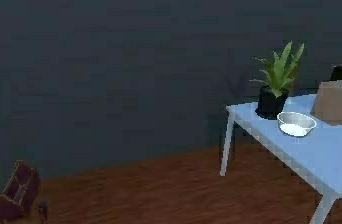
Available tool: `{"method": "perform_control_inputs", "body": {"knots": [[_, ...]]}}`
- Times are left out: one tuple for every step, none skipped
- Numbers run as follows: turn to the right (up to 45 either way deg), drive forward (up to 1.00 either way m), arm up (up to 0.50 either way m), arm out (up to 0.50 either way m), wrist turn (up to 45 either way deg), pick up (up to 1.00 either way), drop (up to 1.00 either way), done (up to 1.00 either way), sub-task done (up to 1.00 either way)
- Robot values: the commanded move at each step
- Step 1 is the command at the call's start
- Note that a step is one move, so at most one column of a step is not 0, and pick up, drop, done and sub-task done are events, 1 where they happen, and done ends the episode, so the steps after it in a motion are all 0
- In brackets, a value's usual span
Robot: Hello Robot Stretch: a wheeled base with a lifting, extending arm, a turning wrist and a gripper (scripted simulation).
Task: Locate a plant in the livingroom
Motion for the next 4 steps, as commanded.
{"method": "perform_control_inputs", "body": {"knots": [[45.0, 0.00, 0.00, 0.00, 0.0, 0.00, 0.00, 0.00, 0.00], [45.0, 0.00, 0.00, 0.00, 0.0, 0.00, 0.00, 0.00, 0.00], [9.0, 0.00, 0.00, 0.00, 0.0, 0.00, 0.00, 0.00, 0.00], [0.0, 0.10, 0.00, 0.00, 0.0, 0.00, 0.00, 0.00, 0.00]]}}
